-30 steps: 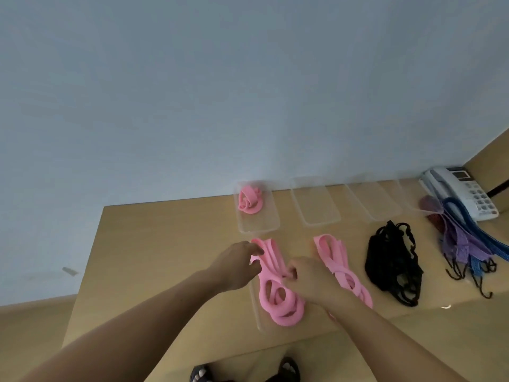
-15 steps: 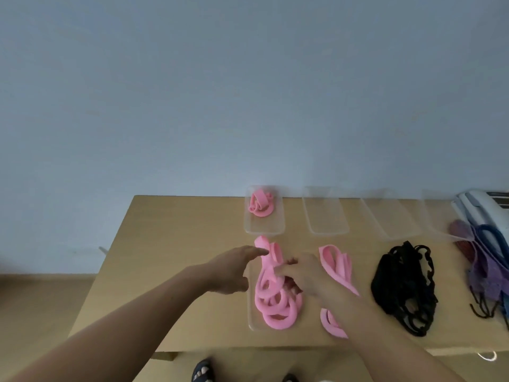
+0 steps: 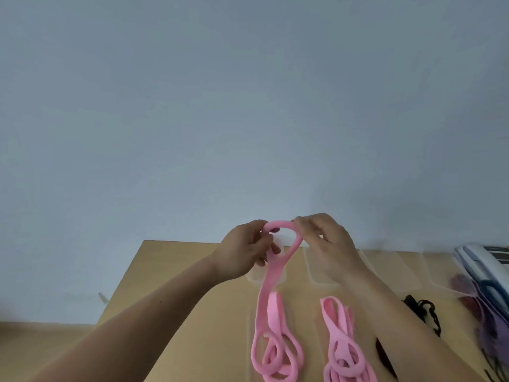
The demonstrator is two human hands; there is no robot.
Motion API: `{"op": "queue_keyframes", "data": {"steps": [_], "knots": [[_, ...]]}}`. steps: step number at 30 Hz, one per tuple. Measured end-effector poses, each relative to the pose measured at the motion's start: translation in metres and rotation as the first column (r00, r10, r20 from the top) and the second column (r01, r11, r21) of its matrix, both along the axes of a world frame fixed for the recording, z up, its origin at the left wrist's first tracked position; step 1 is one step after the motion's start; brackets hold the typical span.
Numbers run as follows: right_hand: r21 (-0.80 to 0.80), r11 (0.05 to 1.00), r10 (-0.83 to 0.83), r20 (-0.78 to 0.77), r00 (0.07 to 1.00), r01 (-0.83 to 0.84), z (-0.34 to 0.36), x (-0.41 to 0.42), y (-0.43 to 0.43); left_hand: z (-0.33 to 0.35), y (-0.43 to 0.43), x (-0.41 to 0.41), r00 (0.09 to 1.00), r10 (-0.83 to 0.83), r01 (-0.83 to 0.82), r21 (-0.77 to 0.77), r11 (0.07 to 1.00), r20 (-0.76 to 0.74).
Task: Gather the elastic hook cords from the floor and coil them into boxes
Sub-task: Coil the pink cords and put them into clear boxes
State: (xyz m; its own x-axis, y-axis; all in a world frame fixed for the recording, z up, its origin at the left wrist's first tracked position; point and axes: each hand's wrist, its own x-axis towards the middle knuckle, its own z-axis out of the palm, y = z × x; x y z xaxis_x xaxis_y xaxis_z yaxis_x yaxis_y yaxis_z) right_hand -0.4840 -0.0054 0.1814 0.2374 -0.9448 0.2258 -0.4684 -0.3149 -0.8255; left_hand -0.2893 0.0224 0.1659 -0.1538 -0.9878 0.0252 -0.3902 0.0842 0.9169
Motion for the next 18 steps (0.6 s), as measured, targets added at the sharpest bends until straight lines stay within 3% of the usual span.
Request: {"op": "queue_keyframes", "data": {"steps": [4, 9, 15, 18], "knots": [[-0.038, 0.991, 0.130, 0.049, 0.990, -0.128, 0.010, 0.004, -0.002, 0.012, 0.000, -0.001, 0.987, 0.011, -0.007, 0.025, 1.000, -0.159], [-0.076, 0.990, 0.126, 0.088, 0.988, -0.119, 0.009, 0.003, -0.003, 0.023, 0.003, -0.003, 0.926, 0.034, 0.046, 0.202, 0.978, -0.375], [-0.095, 0.986, 0.149, 0.136, 0.979, -0.137, 0.002, 0.003, -0.002, 0.029, 0.000, -0.006, 0.911, 0.066, 0.072, 0.313, 0.947, -0.407], [0.021, 0.982, 0.176, 0.264, 0.948, -0.188, 0.003, 0.000, 0.000, 0.030, -0.001, -0.003, 0.889, 0.015, 0.121, 0.266, 0.956, -0.457]]}}
